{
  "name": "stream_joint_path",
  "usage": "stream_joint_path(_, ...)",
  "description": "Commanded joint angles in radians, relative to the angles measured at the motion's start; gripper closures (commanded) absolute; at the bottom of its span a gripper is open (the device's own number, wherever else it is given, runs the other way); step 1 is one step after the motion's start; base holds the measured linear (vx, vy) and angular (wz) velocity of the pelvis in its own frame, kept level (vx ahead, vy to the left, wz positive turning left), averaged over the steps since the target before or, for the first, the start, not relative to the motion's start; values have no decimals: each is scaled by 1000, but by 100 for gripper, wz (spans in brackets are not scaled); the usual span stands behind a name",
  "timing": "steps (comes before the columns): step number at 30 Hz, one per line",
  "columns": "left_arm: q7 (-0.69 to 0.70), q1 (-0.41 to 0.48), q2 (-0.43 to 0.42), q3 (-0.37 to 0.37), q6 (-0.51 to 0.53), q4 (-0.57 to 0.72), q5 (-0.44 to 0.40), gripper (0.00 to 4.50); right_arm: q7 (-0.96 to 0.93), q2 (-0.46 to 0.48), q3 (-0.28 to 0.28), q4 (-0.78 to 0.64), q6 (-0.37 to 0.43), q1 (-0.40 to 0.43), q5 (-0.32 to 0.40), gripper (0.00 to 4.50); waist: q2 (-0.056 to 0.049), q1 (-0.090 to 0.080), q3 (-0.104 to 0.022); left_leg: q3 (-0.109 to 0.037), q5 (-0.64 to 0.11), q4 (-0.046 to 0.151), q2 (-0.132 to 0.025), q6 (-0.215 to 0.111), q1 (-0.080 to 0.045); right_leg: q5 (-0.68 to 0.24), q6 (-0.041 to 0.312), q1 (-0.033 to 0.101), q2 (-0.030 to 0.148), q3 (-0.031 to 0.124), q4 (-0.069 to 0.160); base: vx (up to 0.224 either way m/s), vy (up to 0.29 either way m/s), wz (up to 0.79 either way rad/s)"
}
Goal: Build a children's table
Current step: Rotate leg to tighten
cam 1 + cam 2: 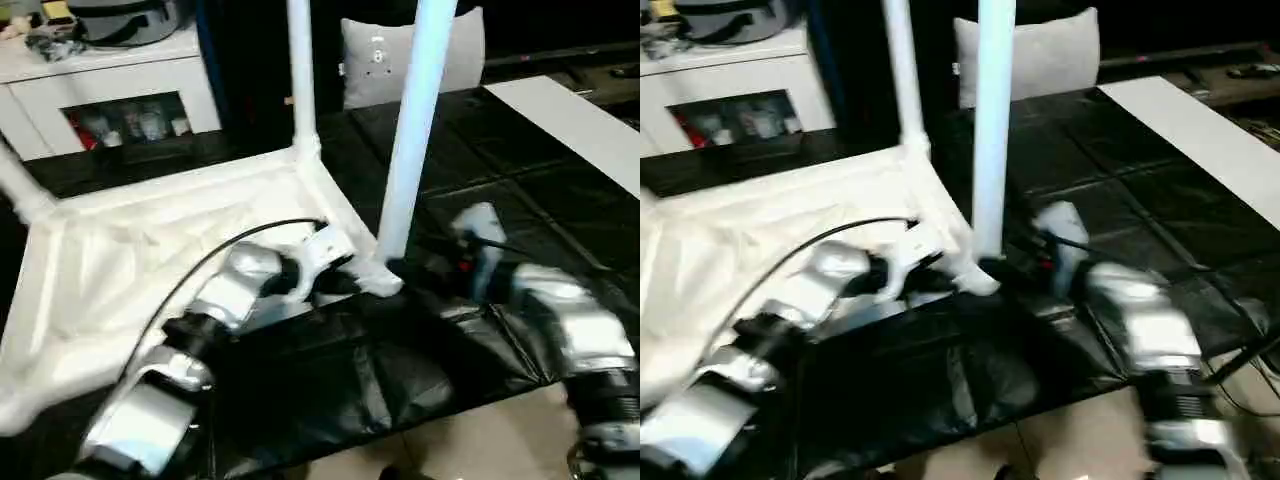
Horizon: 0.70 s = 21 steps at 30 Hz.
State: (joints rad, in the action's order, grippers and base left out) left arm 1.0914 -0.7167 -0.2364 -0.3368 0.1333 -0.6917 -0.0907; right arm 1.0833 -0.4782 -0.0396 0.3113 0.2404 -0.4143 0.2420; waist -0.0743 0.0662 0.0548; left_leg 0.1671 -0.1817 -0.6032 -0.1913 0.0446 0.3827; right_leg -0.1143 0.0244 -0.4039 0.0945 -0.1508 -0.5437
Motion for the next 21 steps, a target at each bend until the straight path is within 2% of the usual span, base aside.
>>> stream_joint_path(1,110,-1,-23,-42,-82,47,6,450,68,-15,-28,-29,-39,15,8,59,12,5,-80,-11,-265,67,-42,-93,-23,-418,131,57,67,50,68,0,0,0)
stream_joint_path(4,193,10,-48,-59,-120,63,20,450,112,-26,-39,-31,-47,15,10,59,11,12,-82,-12,-255,69,-46,-92,-20,-401,139,60,67,51,63,0,0,0)
stream_joint_path(6,225,14,-60,-69,-127,71,22,450,135,-31,-46,-32,-39,15,14,59,10,23,-83,-9,-245,68,-49,-89,-25,-383,149,54,66,55,60,0,0,0)
stream_joint_path(7,261,16,-73,-82,-140,78,23,450,165,-40,-58,-35,-28,15,23,85,8,27,-84,-9,-243,68,-51,-86,-29,-373,155,51,67,56,59,0,0,0)
stream_joint_path(8,319,19,-92,-105,-160,90,23,450,215,-53,-80,-38,-11,12,36,93,12,31,-84,-8,-243,69,-52,-87,-27,-361,162,54,66,58,55,0,0,0)
stream_joint_path(11,362,14,-98,-124,-188,92,24,450,256,-54,-99,-31,-3,3,43,98,8,40,-85,-8,-237,69,-54,-88,-25,-340,169,54,68,60,49,0,0,0)
stream_joint_path(13,369,13,-97,-128,-193,94,24,450,274,-54,-108,-35,-1,3,44,132,10,45,-86,-8,-234,69,-54,-82,-26,-336,171,55,70,61,48,0,0,0)
stream_joint_path(15,374,10,-93,-128,-197,92,25,450,299,-53,-117,-42,0,3,51,135,9,45,-85,-9,-238,70,-54,-78,-24,-339,171,57,69,61,47,0,0,0)
stream_joint_path(19,379,4,-87,-130,-206,87,26,450,318,-52,-127,-46,9,-1,61,180,9,45,-84,-8,-246,69,-51,-72,-24,-366,162,57,70,60,52,0,0,0)
stream_joint_path(20,380,3,-86,-130,-206,87,27,450,320,-52,-130,-47,7,-1,60,180,10,45,-85,-8,-245,69,-51,-73,-24,-367,161,58,69,60,51,0,0,0)
stream_joint_path(21,383,4,-86,-131,-208,88,27,450,322,-49,-134,-45,3,-4,58,197,6,45,-84,-9,-248,69,-52,-72,-24,-373,157,57,69,59,53,0,0,0)
